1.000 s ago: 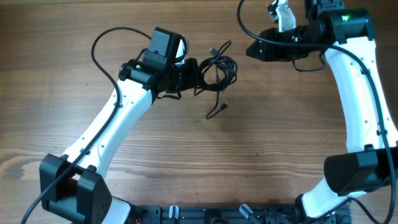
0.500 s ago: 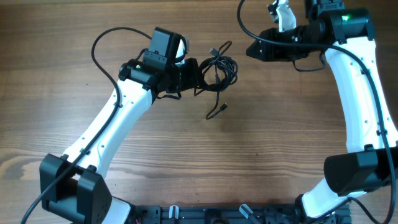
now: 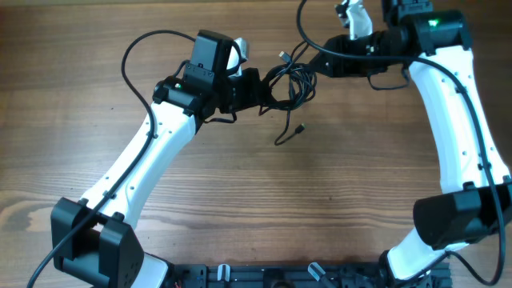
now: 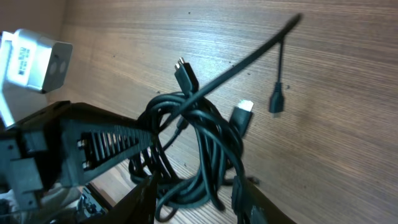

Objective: Untangle cables

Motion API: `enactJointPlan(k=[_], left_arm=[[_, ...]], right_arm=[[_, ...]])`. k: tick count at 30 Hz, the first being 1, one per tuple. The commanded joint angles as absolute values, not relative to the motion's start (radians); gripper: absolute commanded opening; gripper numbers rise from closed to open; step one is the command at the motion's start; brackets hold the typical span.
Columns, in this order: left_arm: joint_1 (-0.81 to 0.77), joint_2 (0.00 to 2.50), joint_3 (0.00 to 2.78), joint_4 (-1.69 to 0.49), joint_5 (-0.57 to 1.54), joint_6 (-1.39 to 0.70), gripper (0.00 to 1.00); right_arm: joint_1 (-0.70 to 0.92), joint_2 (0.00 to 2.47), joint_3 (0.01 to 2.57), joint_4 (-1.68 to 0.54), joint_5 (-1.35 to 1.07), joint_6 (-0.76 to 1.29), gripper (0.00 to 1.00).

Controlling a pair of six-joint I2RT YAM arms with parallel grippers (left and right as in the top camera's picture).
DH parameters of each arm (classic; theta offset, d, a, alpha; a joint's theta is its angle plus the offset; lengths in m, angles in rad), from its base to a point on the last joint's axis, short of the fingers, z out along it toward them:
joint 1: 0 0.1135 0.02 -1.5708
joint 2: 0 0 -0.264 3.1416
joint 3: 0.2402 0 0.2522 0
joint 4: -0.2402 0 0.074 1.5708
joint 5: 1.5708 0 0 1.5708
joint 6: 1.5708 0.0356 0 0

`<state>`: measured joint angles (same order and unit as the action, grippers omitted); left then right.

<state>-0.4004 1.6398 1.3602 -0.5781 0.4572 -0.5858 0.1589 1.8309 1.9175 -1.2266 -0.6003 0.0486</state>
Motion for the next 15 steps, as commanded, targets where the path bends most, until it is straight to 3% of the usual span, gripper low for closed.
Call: enactJointPlan(k=[1, 15], left_arm=[[-0.401, 1.631, 1.362, -0.549, 0.528, -0.615, 0.04], [-0.396, 1.631, 1.362, -0.505, 0.531, -0.667, 0.04]], right_arm=[[0.161, 1.866, 1.922, -1.187, -0.603, 0.053, 0.39], [0.161, 1.875, 1.922, -1.254, -0.564, 0.067, 0.38]])
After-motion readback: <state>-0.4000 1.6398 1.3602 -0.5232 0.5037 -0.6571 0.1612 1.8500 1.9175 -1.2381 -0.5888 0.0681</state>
